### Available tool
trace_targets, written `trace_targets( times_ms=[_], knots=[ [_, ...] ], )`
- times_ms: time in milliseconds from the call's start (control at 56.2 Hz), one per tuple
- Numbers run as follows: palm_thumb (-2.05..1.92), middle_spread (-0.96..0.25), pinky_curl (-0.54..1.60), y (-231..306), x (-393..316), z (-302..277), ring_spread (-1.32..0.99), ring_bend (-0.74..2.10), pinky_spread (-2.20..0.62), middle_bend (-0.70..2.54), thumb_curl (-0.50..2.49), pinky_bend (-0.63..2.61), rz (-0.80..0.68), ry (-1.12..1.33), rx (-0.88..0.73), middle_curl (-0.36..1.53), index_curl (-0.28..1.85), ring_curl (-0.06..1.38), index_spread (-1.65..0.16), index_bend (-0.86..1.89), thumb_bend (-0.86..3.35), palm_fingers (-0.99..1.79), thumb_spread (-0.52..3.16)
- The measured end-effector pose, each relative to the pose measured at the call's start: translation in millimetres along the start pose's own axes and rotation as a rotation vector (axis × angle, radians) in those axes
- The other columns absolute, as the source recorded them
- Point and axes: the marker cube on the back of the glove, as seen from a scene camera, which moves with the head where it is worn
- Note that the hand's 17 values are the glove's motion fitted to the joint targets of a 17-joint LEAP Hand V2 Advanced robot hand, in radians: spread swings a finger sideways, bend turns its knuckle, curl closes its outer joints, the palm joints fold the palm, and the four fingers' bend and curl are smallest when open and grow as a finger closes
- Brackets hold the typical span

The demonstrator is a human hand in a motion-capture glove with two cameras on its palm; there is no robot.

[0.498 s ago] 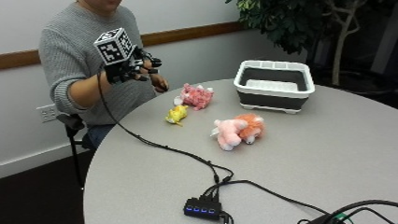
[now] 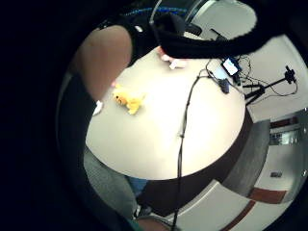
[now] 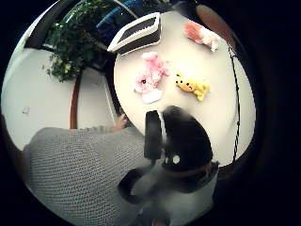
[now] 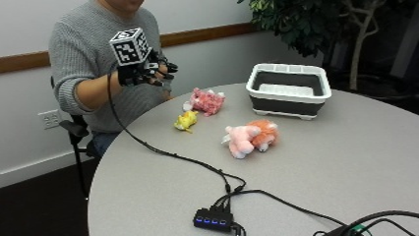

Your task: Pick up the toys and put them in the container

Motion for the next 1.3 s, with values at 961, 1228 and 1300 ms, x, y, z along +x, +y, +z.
trace_targets(
  times_ms=[961, 1228, 1300],
  knots=[
    [0.01, -0.14, 0.38, -138, -138, 200, -0.02, 0.07, 0.06, 0.16, 0.28, 1.07, -0.301, 0.295, -0.517, 0.20, 0.38, 0.06, -0.40, 0.34, -0.01, -0.10, 1.31],
    [0.12, -0.14, 0.39, -134, -113, 197, -0.03, 0.36, -0.02, 0.19, 0.33, 1.20, -0.243, 0.351, -0.366, 0.21, 0.37, 0.12, -0.42, 0.25, 0.03, 0.18, 1.30],
    [0.22, -0.18, 0.36, -134, -111, 198, -0.13, 0.48, -0.12, 0.28, 0.36, 1.14, -0.305, 0.225, -0.250, 0.25, 0.37, 0.14, -0.41, 0.25, 0.08, 0.50, 1.35]
  ],
)
